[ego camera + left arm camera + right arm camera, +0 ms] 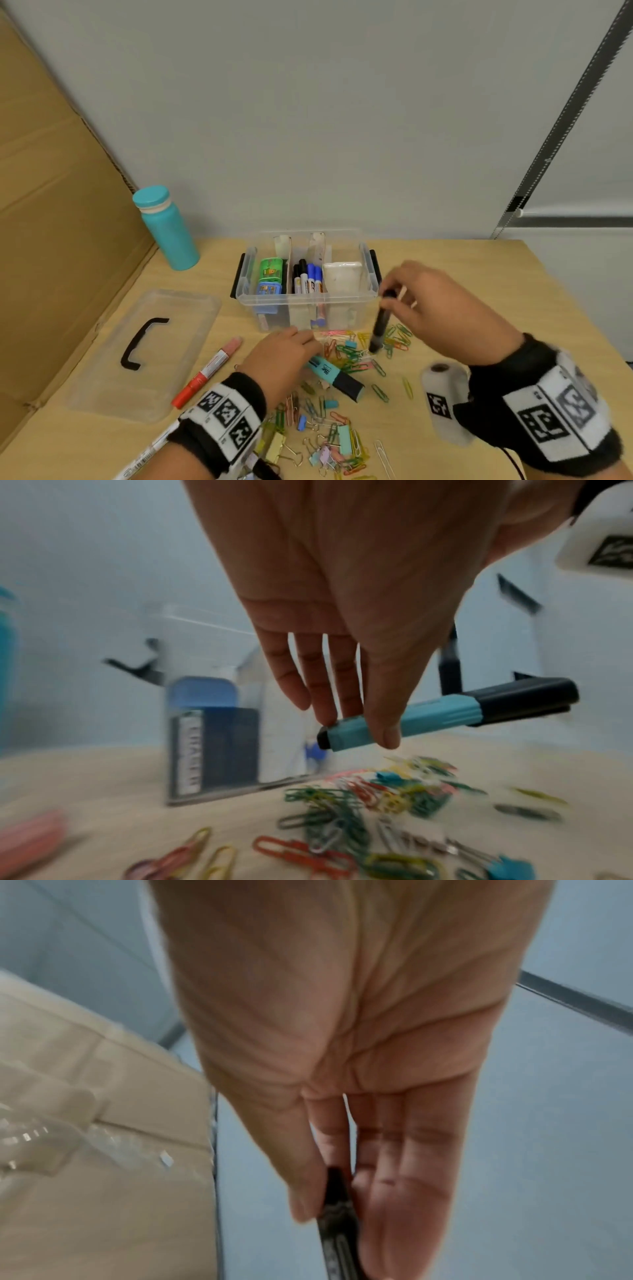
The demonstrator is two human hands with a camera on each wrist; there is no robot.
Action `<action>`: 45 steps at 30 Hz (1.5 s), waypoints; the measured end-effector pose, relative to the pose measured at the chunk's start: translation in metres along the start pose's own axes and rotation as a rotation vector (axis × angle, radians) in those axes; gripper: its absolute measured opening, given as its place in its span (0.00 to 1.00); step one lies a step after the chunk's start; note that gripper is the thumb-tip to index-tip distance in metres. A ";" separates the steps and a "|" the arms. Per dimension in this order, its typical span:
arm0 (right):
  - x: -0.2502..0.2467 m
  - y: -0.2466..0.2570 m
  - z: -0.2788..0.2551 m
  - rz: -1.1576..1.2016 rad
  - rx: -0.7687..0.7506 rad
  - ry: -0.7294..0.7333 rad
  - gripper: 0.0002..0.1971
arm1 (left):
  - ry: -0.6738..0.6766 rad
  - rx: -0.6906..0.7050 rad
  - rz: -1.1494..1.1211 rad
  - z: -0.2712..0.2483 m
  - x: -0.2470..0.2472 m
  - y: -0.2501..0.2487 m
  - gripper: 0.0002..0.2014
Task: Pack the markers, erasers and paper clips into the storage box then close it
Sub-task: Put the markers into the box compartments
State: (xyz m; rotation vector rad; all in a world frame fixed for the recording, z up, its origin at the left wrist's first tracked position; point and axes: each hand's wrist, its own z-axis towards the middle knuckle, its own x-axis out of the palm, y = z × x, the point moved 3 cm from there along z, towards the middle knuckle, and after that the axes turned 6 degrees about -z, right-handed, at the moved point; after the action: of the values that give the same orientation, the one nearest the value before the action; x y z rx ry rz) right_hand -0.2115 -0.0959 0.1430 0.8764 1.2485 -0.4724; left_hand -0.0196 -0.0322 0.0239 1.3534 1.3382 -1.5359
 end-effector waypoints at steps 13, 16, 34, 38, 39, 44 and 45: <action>0.064 0.041 0.112 -0.206 -0.176 -0.203 0.06 | -0.102 -0.267 -0.150 -0.039 -0.016 0.051 0.14; 0.078 0.040 0.125 -0.379 -0.211 -0.132 0.08 | -0.096 -0.288 -0.153 -0.043 -0.014 0.055 0.14; 0.111 -0.046 0.080 0.053 0.264 -0.201 0.29 | -0.271 -0.317 -0.345 -0.045 -0.047 0.045 0.13; 0.123 -0.050 0.082 0.228 0.267 -0.223 0.28 | -0.349 -0.379 -0.331 -0.008 -0.072 0.037 0.22; 0.124 -0.050 0.082 0.231 0.270 -0.224 0.28 | -0.320 -0.407 -0.301 0.005 -0.075 0.036 0.23; 0.123 -0.050 0.081 0.212 0.279 -0.211 0.29 | -0.201 -0.565 -0.192 0.069 -0.084 0.037 0.17; 0.123 -0.050 0.081 0.207 0.280 -0.209 0.29 | -0.170 -0.583 -0.143 0.079 -0.085 0.037 0.16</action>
State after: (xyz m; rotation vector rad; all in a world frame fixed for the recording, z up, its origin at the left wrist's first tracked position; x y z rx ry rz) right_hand -0.1640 -0.1720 0.0161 1.1489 0.9018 -0.5653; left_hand 0.0135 -0.1278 0.0914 0.7623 1.6301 -1.1785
